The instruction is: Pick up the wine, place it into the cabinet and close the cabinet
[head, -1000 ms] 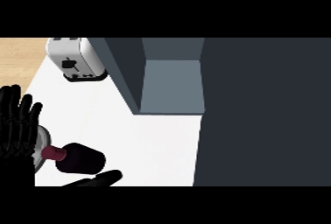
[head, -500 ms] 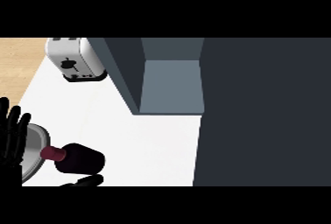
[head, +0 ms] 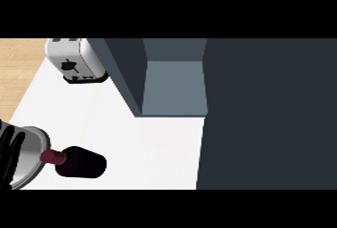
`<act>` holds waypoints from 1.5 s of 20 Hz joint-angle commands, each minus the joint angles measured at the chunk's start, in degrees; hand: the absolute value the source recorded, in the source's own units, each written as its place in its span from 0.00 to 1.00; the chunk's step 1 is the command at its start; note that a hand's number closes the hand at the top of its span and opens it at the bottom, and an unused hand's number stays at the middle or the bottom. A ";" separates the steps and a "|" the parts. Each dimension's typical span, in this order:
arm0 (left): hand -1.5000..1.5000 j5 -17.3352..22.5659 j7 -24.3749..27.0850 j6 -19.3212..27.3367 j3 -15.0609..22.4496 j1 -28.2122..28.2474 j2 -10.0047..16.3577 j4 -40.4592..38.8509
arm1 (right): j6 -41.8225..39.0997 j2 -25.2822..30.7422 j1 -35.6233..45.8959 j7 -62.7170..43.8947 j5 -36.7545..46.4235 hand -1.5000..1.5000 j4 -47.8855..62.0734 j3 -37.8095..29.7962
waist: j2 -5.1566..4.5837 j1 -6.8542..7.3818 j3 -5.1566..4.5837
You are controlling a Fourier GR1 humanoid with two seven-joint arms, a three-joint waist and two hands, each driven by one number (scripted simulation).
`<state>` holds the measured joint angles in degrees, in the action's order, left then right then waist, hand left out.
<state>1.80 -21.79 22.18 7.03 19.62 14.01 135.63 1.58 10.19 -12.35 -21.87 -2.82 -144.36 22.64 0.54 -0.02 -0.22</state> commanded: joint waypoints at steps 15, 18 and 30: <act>0.00 12.30 25.88 -13.99 -12.31 -1.11 -2.23 -30.81 | 0.30 3.73 -0.40 -7.47 -4.00 0.00 -14.50 -2.60 | -0.41 -0.90 0.13; 0.00 12.47 27.56 -15.63 -12.60 -0.87 -2.44 -34.23 | 0.44 3.69 -1.25 -6.85 -3.12 0.00 -14.29 -1.93 | -0.39 -0.64 0.16; 0.00 12.03 35.79 -21.61 -12.54 -3.81 -3.82 -48.38 | 2.50 2.60 -1.12 -7.39 -1.35 0.00 -14.24 0.15 | -0.35 -0.76 0.15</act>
<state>13.93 11.15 2.72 -6.01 16.88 10.95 91.58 2.78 12.37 -10.77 -23.01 -3.09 -144.74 21.97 0.20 -0.85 -0.05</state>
